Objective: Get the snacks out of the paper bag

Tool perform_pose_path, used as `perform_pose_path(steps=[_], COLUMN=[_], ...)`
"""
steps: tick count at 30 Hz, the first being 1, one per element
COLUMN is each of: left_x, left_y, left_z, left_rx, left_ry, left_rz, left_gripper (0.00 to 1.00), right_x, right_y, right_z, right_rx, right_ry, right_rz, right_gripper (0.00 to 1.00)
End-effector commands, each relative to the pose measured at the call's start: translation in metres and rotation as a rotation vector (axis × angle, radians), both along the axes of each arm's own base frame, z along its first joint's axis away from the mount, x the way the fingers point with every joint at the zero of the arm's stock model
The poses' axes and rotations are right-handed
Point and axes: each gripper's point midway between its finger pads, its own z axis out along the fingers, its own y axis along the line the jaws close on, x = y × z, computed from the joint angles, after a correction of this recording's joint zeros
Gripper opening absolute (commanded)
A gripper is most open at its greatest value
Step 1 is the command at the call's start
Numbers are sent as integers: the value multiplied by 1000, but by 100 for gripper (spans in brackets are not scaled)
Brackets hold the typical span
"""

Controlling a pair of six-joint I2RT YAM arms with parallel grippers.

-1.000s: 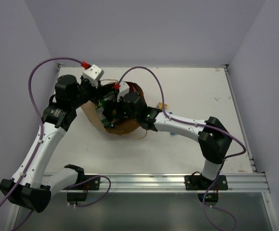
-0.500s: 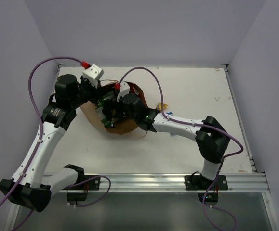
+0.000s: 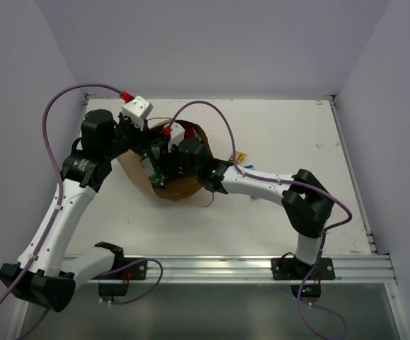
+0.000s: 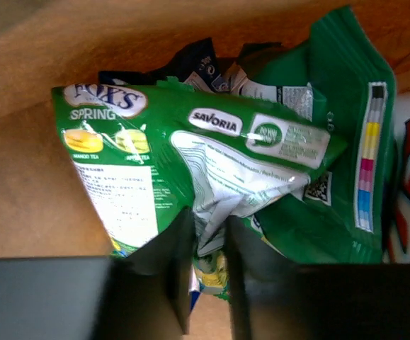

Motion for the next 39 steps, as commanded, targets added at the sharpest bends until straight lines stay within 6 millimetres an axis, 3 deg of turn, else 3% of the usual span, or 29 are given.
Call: perform_pose_path(steps=[1,5,12,16,19,20,22,23,25,29,32,34,35,37,38,39], left_x=[-5,-1,6,10,13,13,14,15,16,17,17,18,18,16,14,13], left_y=[-5,-1,7,12,15,16,19,20,22,23,22,21,20,17,14,14], left_z=[29,26,22,20,19,18,18,17,16,12,8,8,9,10,12,14], left_rx=[-47,-38,-19,-9,-1,1,7,9,16,19,20,21,23,22,20,26], left_ry=[-53,-49,-48,-54,-56,-56,-59,-60,-61,-57,-51,-54,-59,-63,-71,-80], left_rz=[-20,7,62,97,117,123,137,143,154,159,154,146,142,121,92,89], left_gripper=[0,0,0,0,0,0,0,0,0,0,0,0,0,0,0,0], right_x=[7,4,-9,-14,-16,-15,-16,-16,-12,2,-1,7,13,18,23,25], right_y=[-3,-12,-41,-67,-84,-95,-110,-122,-143,-210,-257,-302,-329,-358,-384,-394], right_z=[19,37,83,118,127,138,138,148,146,157,162,150,134,116,92,83], right_rx=[23,18,17,12,-18,-16,-50,-33,-51,-22,0,-24,-49,-64,-77,-68], right_ry=[-68,-112,-185,-220,-238,-258,-250,-248,-219,-153,-140,-116,-76,-20,44,76], right_rz=[-11,-6,-11,-62,-96,-132,-159,-191,-234,-381,-476,-603,-684,-771,-853,-877], right_gripper=[15,0,0,0,0,0,0,0,0,0,0,0,0,0,0,0])
